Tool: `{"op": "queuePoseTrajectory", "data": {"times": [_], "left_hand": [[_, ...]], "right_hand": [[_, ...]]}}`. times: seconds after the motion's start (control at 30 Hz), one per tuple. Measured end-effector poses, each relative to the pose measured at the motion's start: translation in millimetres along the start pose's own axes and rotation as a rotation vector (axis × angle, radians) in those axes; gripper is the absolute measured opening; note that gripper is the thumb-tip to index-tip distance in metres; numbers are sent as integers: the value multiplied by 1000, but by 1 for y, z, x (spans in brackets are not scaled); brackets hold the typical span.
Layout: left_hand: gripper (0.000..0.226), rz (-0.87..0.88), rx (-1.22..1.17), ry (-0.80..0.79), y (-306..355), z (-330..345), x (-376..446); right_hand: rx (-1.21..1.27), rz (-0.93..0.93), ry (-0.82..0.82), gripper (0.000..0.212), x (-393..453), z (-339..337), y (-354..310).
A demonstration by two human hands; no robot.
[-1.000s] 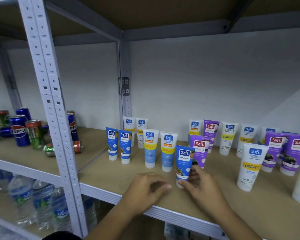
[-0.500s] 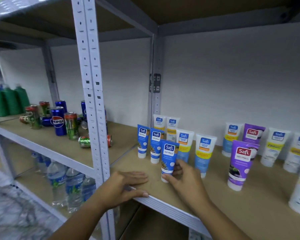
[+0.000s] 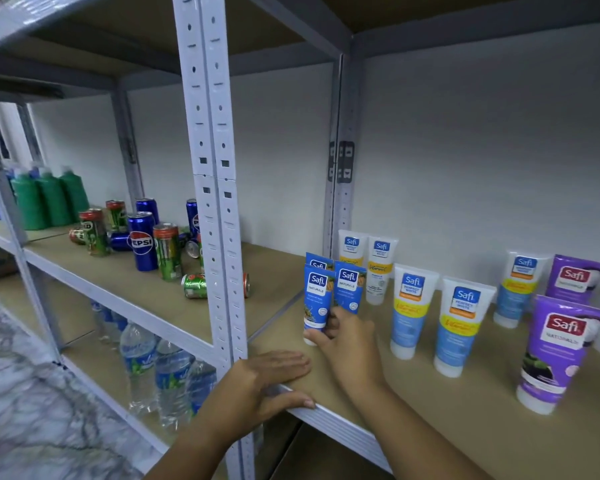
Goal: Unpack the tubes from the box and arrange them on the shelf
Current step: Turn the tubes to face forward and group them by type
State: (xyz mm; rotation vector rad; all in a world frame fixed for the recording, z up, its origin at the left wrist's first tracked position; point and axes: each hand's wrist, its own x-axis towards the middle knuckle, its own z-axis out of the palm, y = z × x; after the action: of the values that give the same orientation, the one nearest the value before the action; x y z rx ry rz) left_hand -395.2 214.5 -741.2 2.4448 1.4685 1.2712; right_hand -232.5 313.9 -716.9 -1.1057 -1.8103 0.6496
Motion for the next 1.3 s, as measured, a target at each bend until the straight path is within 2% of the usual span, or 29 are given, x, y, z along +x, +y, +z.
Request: {"op": "queuePoseTrajectory", "data": {"times": [0.8, 1.0, 1.2, 1.3], "left_hand": [[56, -44, -2, 5, 7, -3, 1], [56, -72, 14, -15, 11, -4, 1], [33, -116, 5, 19, 24, -7, 8], [23, -142, 4, 118, 34, -9, 24]], "right_hand": [[-63, -14, 11, 33, 6, 11, -11], [-83, 0, -50, 34, 3, 7, -12], [-100, -14, -82, 30, -2, -11, -16], [-153, -51, -38, 24, 7, -31, -29]]}}
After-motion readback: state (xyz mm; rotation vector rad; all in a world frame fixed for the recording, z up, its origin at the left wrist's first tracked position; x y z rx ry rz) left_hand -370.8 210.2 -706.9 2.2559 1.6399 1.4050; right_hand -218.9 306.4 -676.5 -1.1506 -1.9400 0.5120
